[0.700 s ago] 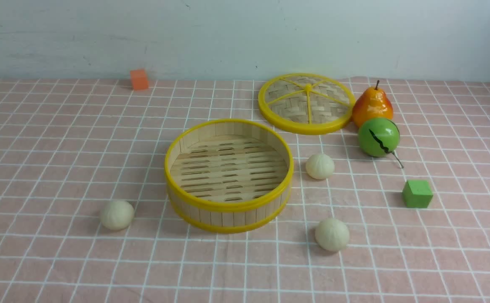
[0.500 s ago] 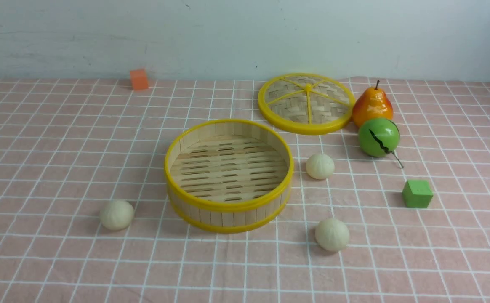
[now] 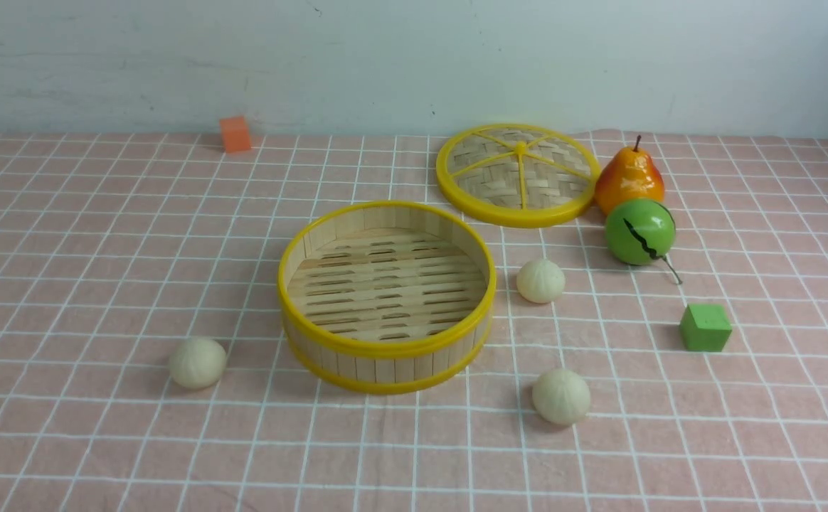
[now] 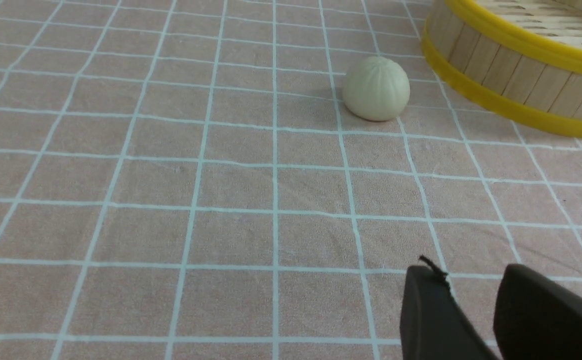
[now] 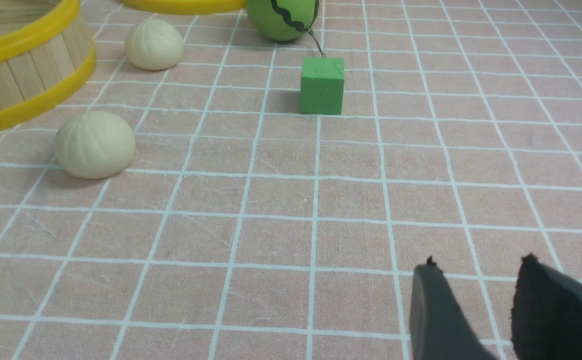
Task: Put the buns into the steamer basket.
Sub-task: Use the left arm to grab a steamed stuffed bun
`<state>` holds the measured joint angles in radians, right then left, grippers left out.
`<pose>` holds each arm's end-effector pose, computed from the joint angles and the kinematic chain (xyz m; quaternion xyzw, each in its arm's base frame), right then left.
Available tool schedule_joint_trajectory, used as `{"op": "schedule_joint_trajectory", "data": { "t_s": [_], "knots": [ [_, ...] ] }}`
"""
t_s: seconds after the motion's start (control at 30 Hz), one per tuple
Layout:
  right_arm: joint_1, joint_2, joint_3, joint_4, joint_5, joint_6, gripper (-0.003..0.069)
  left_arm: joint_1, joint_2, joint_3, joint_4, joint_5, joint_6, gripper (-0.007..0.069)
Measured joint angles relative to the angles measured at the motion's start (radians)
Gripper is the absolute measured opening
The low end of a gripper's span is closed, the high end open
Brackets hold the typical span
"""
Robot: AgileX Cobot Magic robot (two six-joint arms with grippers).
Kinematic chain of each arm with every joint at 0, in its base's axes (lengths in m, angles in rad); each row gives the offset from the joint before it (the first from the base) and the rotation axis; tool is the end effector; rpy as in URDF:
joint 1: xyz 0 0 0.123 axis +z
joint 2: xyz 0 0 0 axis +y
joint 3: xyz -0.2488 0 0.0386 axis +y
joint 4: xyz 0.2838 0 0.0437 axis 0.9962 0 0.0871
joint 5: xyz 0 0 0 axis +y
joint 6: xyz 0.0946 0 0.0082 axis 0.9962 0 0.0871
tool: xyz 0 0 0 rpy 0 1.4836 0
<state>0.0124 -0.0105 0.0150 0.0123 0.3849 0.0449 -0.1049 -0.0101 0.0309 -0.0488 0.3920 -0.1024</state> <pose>0.1254 0.0020 0.1731 0.0163 0.8053 0.0222 0.5922 0.1245 -0.0149 0.1665 -0.0119 0.8121 -0.0809 0.5777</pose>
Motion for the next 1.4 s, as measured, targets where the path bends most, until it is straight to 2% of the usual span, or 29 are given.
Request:
{"op": "schedule_joint_trajectory", "data": {
  "t_s": [0.43, 0.6, 0.73, 0.8, 0.83, 0.87, 0.9, 0.93, 1.03, 1.1, 1.2, 1.23, 1.27, 1.33, 1.4],
  "knots": [
    [0.000, 0.000, 0.000, 0.000, 0.000, 0.000, 0.0239, 0.000, 0.000, 0.000, 0.000, -0.010, 0.000, 0.0201],
    [0.000, 0.000, 0.000, 0.000, -0.001, 0.000, 0.0239, 0.000, 0.000, 0.001, 0.000, -0.062, 0.000, 0.0206],
    [0.000, 0.000, 0.010, 0.005, -0.066, 0.000, 0.0239, 0.000, 0.000, 0.001, -0.008, -0.212, 0.000, 0.0211],
    [0.000, 0.000, 0.011, 0.005, -0.167, 0.000, 0.0239, 0.000, 0.000, 0.001, -0.009, -0.347, 0.000, 0.0214],
    [0.000, 0.000, 0.011, 0.004, -0.189, 0.000, 0.0239, 0.000, 0.000, 0.001, -0.009, -0.359, 0.000, 0.0214],
    [0.000, 0.000, 0.011, 0.004, -0.278, 0.000, 0.0239, 0.000, 0.000, 0.001, -0.009, -0.450, 0.000, 0.0216],
    [0.000, 0.000, 0.011, 0.004, -0.289, 0.000, 0.0239, 0.000, 0.000, 0.001, -0.009, -0.461, 0.000, 0.0216],
    [0.000, 0.000, 0.011, 0.004, -0.373, 0.000, 0.0239, 0.000, 0.000, 0.001, -0.009, -0.546, 0.000, 0.0217],
    [0.000, 0.000, 0.011, 0.004, -0.509, 0.002, 0.0239, 0.000, 0.000, 0.001, -0.011, -0.664, -0.007, 0.0217],
    [0.000, 0.000, 0.011, 0.007, -0.582, 0.005, 0.0239, 0.000, 0.000, 0.001, -0.020, -0.740, -0.059, 0.0217],
    [0.000, 0.000, 0.011, 0.022, -0.698, 0.032, 0.0239, 0.000, 0.000, 0.001, -0.055, -0.855, -0.213, 0.0217],
    [0.000, 0.000, 0.011, 0.024, -0.706, 0.035, 0.0239, 0.000, 0.000, 0.001, -0.057, -0.855, -0.226, 0.0217],
    [0.000, 0.000, 0.011, 0.036, -0.749, 0.061, 0.0239, 0.000, 0.000, -0.004, -0.070, -0.891, -0.304, 0.0204],
    [0.000, 0.005, 0.002, 0.042, -0.775, 0.089, 0.0237, 0.000, 0.004, -0.051, -0.073, -0.873, -0.369, 0.0150],
    [0.000, 0.035, -0.042, 0.050, -0.766, 0.098, 0.0206, 0.000, 0.047, -0.150, -0.059, -0.823, -0.374, 0.0059]
  ]
}}
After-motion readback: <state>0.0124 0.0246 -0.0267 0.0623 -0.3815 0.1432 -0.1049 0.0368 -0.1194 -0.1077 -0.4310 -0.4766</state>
